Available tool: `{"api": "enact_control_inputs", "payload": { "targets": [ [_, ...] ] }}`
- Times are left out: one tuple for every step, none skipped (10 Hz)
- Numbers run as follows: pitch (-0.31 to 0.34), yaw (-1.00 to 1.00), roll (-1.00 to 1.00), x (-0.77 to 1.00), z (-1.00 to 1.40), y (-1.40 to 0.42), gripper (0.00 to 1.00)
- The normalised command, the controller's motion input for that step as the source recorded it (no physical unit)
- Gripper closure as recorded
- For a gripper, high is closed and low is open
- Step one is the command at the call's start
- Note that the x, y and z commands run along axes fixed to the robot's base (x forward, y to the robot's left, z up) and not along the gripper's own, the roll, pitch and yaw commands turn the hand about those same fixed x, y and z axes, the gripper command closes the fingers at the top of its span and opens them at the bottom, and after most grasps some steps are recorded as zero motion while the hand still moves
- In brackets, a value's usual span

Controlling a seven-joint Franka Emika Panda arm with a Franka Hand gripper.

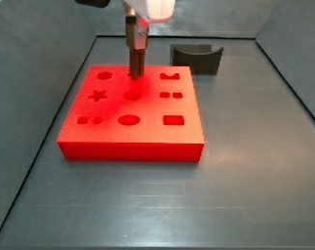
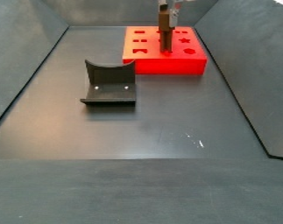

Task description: Insert the 3 prong object.

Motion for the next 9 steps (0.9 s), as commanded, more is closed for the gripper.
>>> {"api": "enact_control_inputs", "payload": {
  "targets": [
    [0.000,0.10,0.05,0.00,-0.33,0.04,1.00],
    [0.000,0.26,0.08,0.00,-0.26,0.00,1.00],
    [0.000,0.42,0.06,0.00,-0.15,0.00,1.00],
    [-0.001,0.39,0.03,0.00,-0.18,0.00,1.00],
    [0.000,0.17,0.00,0.00,-0.19,0.00,1.00],
    [0.000,0.01,0.00,0.05,-0.35,0.00,1.00],
    [0.000,0.00,0.00,0.02,-0.30,0.00,1.00],
    [-0.036,-0.03,0.00,0.06,-0.53,0.00,1.00],
    [-0.106,-0.06,0.00,0.09,-0.76,0.00,1.00]
  ]
}}
